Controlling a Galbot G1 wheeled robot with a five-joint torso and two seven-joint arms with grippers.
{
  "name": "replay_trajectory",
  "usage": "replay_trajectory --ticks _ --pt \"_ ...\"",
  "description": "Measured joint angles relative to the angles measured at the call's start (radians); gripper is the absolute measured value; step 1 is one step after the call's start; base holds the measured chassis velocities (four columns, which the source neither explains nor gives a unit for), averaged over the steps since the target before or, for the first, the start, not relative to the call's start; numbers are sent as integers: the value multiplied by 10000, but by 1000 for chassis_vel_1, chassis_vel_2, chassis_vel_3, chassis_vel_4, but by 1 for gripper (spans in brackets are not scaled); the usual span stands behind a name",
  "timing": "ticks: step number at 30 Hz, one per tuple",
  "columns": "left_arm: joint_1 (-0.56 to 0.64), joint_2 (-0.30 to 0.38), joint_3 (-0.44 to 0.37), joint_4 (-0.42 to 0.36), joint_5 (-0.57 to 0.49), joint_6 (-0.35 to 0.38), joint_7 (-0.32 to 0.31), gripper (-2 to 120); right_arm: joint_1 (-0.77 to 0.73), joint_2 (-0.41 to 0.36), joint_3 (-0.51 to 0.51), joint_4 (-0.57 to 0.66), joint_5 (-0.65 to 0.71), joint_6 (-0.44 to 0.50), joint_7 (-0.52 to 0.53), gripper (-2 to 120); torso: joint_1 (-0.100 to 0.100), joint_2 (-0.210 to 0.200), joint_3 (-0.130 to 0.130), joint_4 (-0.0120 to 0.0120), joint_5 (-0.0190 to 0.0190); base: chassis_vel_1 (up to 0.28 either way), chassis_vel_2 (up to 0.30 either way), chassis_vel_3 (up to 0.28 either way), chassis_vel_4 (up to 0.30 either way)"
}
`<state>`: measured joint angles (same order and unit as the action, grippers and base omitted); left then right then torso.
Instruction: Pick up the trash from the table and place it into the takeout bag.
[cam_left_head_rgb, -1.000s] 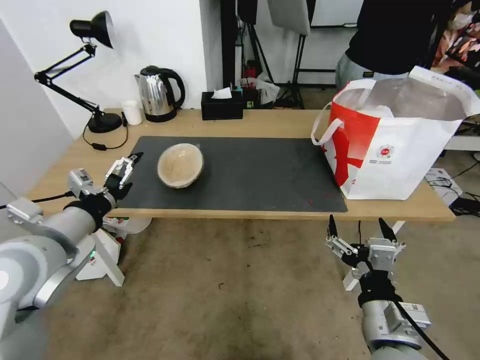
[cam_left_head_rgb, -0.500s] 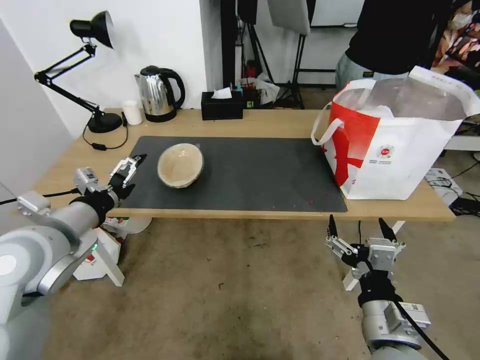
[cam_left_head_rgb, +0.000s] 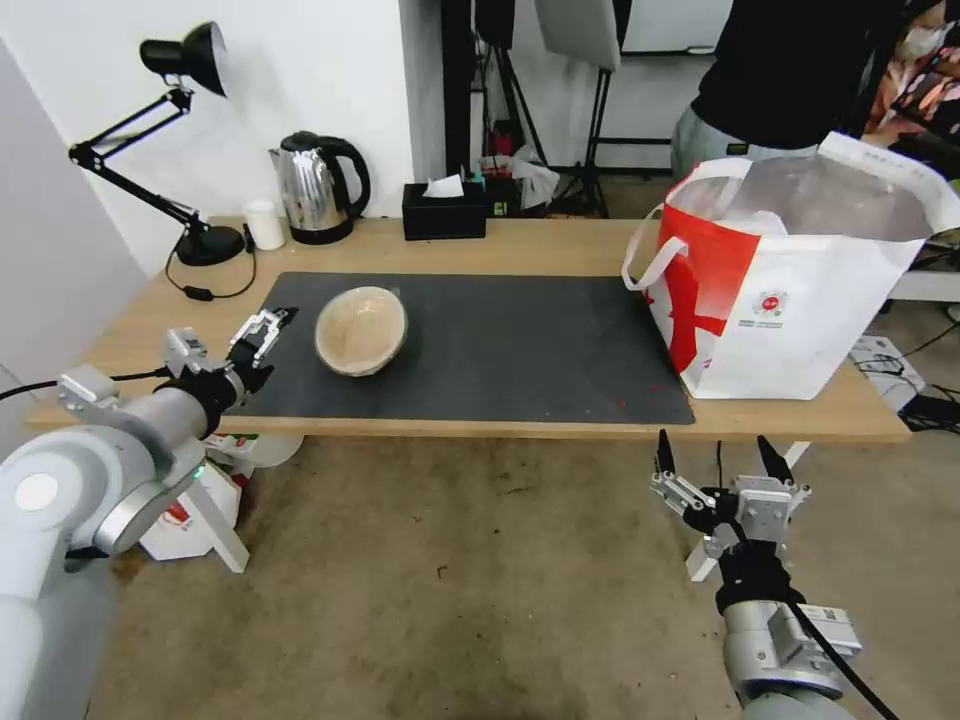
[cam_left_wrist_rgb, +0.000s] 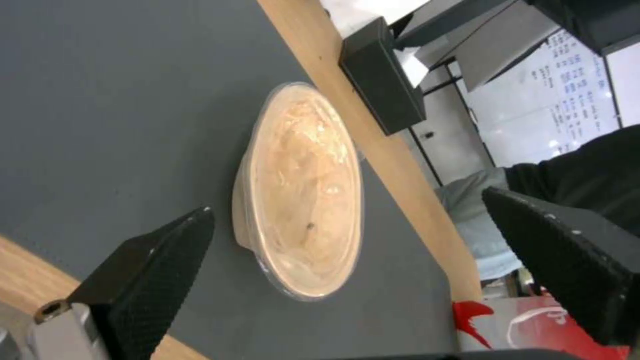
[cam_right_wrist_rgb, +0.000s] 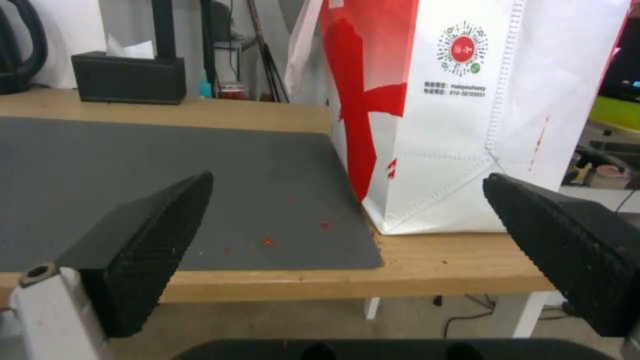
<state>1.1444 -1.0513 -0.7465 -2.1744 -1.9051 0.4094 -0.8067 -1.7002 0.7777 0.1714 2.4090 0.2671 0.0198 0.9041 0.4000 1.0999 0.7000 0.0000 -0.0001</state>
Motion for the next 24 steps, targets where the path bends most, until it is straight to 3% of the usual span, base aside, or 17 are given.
replay_trajectory --ticks 24 --pt "-1123 -24 1140 1088 233 -14 -495 100 0 0 0 0 0 0 -1 100 0 2 0 0 0 0 0 0 0"
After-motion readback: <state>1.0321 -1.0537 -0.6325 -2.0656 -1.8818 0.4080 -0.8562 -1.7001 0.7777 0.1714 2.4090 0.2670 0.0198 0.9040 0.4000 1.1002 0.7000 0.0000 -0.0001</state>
